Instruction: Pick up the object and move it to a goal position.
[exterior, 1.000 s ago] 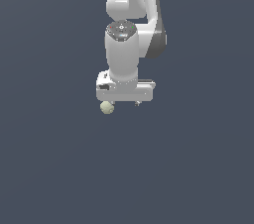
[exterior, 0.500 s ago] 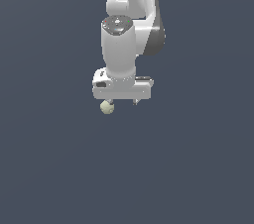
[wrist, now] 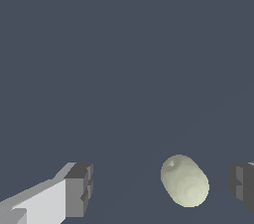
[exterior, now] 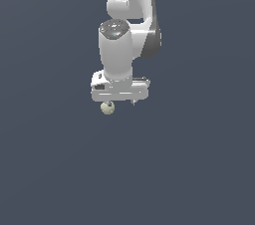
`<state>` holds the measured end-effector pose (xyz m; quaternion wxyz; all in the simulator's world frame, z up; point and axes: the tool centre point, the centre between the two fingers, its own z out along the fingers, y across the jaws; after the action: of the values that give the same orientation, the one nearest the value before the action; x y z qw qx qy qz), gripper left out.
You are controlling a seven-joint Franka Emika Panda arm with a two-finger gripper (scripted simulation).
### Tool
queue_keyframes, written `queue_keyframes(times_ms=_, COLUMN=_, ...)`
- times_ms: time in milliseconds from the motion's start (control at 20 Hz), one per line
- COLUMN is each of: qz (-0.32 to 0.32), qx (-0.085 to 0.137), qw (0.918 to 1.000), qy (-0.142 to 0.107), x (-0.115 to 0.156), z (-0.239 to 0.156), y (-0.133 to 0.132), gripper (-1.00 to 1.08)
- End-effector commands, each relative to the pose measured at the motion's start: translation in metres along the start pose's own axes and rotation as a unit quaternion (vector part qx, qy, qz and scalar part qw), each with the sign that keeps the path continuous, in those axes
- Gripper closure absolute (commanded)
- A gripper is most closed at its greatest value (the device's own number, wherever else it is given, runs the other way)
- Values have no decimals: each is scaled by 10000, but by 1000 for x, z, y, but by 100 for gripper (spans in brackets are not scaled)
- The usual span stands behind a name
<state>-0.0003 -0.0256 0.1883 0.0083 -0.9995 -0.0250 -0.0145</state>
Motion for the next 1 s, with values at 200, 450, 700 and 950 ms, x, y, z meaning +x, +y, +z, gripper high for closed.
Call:
queue_keyframes(times_ms=200, qz=-507, qx=-24, qw=9987, qy=-26, x=-13, z=16, y=15, gripper=-92)
queue_keyframes(times_ms=450, qz=-1041, qx=-42, qw=9945, qy=-54, x=-27, z=32, y=30, gripper=-92)
queue_keyframes(times_ms=700, qz=-1586, qx=-51, qw=9873, qy=-83, x=-42, z=48, y=44, gripper=-92)
queue_keyframes(times_ms=950, qz=-2130, qx=-52, qw=9770, qy=-113, x=-59, z=64, y=56, gripper=-92)
